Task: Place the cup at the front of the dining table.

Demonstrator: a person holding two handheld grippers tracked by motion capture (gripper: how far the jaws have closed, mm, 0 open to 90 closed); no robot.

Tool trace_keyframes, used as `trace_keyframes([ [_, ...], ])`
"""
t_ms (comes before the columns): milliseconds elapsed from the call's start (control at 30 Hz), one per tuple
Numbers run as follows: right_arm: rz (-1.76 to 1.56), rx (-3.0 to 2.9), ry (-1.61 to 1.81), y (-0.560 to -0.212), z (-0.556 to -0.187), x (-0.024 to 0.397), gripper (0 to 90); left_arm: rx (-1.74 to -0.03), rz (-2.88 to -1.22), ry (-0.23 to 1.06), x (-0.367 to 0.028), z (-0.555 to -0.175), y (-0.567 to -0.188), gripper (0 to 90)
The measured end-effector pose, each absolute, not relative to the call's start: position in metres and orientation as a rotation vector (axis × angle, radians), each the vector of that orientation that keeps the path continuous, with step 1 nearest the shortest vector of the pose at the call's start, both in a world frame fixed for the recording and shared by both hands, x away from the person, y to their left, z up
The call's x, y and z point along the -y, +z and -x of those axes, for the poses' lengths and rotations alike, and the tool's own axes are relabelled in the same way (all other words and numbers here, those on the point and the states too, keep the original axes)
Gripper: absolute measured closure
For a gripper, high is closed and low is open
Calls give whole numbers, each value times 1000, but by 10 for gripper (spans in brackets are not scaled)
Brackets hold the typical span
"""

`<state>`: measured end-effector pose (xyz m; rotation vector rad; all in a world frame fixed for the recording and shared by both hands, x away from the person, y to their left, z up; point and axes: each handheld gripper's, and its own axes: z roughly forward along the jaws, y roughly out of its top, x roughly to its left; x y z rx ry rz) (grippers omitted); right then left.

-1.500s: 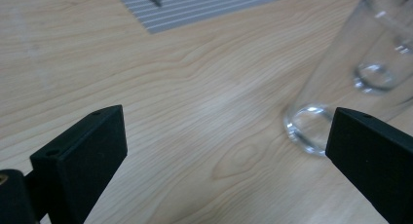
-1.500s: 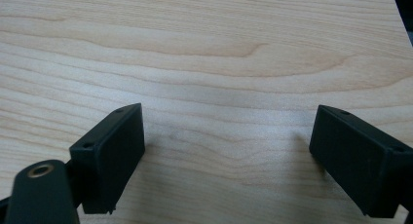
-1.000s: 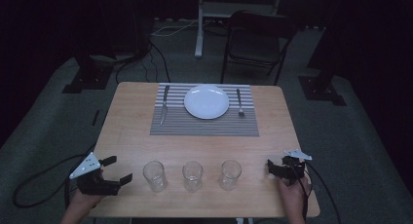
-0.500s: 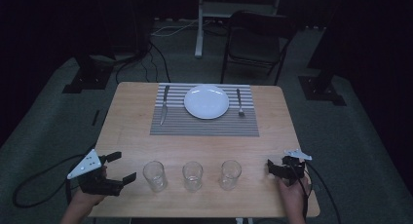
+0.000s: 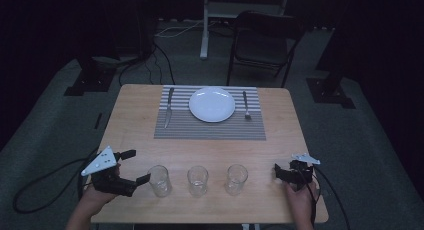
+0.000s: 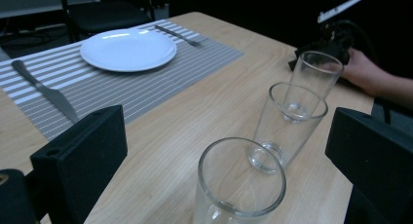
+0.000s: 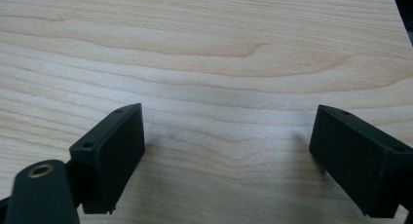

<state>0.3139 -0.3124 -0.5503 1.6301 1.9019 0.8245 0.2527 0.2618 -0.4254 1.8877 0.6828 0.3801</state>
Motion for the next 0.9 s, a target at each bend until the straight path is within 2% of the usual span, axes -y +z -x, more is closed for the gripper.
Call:
trace_keyframes([
  [100, -1630, -1902, 825, -550, -314, 312, 125, -670, -1936, 398, -252, -254, -425, 20],
  [333, -1630, -1902, 825, -550, -314, 312, 125, -629, -1945, 308, -236, -260, -428, 20],
  [900, -1630, -1902, 825, -550, -314, 312, 125, -537, -2031, 236, -195, -271, -428, 19],
])
